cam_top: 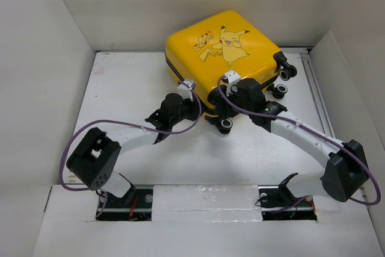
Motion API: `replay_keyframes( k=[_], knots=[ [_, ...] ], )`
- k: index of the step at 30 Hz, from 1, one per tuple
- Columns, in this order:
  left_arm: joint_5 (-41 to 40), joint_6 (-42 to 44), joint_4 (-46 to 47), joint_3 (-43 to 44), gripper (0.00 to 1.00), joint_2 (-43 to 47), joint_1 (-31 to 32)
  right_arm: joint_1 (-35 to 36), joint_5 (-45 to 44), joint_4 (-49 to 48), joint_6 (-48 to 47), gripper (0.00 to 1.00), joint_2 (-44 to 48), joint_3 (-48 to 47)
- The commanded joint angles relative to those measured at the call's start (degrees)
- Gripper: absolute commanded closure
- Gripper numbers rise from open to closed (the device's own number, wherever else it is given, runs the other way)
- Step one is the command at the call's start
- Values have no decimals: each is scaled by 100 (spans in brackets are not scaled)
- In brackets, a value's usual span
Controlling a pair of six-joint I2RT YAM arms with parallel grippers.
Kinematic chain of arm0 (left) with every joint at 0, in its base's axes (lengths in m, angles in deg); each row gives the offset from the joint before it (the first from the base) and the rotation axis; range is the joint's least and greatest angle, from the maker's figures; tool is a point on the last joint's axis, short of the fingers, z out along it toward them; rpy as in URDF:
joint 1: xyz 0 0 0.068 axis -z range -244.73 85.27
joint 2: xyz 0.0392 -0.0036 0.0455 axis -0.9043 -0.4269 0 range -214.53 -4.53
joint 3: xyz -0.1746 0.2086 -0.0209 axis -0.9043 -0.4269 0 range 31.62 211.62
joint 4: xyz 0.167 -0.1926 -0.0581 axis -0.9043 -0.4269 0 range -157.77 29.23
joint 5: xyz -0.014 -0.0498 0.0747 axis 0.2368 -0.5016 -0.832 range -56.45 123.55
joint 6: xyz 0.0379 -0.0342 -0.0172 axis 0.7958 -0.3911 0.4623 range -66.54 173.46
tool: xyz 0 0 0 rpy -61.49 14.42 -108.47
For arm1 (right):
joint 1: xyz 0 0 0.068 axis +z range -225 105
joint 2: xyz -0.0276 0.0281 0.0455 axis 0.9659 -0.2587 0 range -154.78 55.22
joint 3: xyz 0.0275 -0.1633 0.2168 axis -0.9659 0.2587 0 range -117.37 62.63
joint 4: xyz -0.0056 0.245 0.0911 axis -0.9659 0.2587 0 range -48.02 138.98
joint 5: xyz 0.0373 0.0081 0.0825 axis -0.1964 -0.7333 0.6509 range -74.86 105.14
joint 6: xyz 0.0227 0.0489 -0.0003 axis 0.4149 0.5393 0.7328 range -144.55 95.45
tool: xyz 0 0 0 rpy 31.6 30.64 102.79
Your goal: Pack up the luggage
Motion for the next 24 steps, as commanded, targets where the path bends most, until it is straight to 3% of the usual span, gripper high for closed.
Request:
replay_keyframes(
  k=[1, 3, 9, 21, 24],
  knots=[
    [-460, 146, -118, 252, 100, -279, -64, -116, 382, -691, -97, 67, -306, -94],
    [-783, 146, -389, 321, 100, -279, -64, -169, 382, -691, -97, 83, -253, -15],
    [-1575, -170, -996, 384, 100, -209, -222, -336, 382, -691, -45, 100, -68, 381],
    [-3719, -618, -1919, 734, 100, -270, -222, -389, 515, -533, -97, 100, -59, 619],
    [-3721, -619, -1841, 788, 100, -218, -380, -389, 461, -401, -150, 100, 151, 672]
  ],
)
